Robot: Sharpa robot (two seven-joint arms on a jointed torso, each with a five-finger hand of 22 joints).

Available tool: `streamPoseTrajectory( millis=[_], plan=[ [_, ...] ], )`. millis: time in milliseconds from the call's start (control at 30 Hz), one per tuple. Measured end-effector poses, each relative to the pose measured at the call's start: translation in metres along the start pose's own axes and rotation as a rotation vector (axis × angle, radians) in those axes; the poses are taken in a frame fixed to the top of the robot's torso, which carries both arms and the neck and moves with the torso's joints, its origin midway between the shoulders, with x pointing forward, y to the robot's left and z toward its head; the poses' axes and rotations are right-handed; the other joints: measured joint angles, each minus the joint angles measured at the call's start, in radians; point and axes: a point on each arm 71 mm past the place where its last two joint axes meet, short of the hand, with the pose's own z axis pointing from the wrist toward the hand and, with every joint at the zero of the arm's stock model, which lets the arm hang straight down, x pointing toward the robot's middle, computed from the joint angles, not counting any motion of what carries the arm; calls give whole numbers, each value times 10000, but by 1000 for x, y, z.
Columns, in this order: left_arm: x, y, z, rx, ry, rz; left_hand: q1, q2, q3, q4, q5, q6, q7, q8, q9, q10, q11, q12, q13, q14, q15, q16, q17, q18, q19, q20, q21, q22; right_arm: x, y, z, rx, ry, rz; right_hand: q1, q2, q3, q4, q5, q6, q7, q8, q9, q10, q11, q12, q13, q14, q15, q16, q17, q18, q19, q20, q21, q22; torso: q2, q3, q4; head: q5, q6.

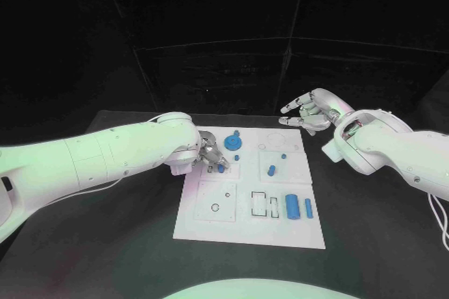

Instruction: Assemble the parts on the task board

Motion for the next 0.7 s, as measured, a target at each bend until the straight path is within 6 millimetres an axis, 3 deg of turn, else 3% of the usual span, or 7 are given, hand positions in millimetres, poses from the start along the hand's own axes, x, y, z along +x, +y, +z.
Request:
streamPoseTrajectory(
  millis=[367,533,700],
  plan=[
    [-1,0,0,-12,-96,-71,96,119,-1472,339,0,35,-35,-77,-10,35,-36,55,106,-36,-37,0,0,0,21,-21,0,58,0,0,0,13,10,-6,0,0,0,0,0,0,0,0,0,0,0,0,-10,0,0,0,-1,-1,-36,-35,-39,-30,0,0,0,-18,-15],
    [-1,1,0,14,-151,-112,247,268,-2222,592,-718,71,-72,-125,-10,35,-36,55,118,-36,-37,0,0,0,20,-20,0,74,0,0,1,10,16,-5,0,0,0,0,0,0,0,0,0,0,0,0,-9,0,0,0,-2,-1,-72,1,-39,-42,0,0,0,-19,-25],
    [-5,2,-5,106,-278,-272,287,307,-2752,819,-882,72,-72,-125,-10,35,-36,55,118,-36,-37,0,0,-1,20,-20,0,65,0,-1,1,20,14,-10,0,0,0,0,0,0,0,0,0,0,0,0,-18,0,0,0,-2,-1,-72,1,-39,-42,-5,-4,0,-19,-17]
  ],
)
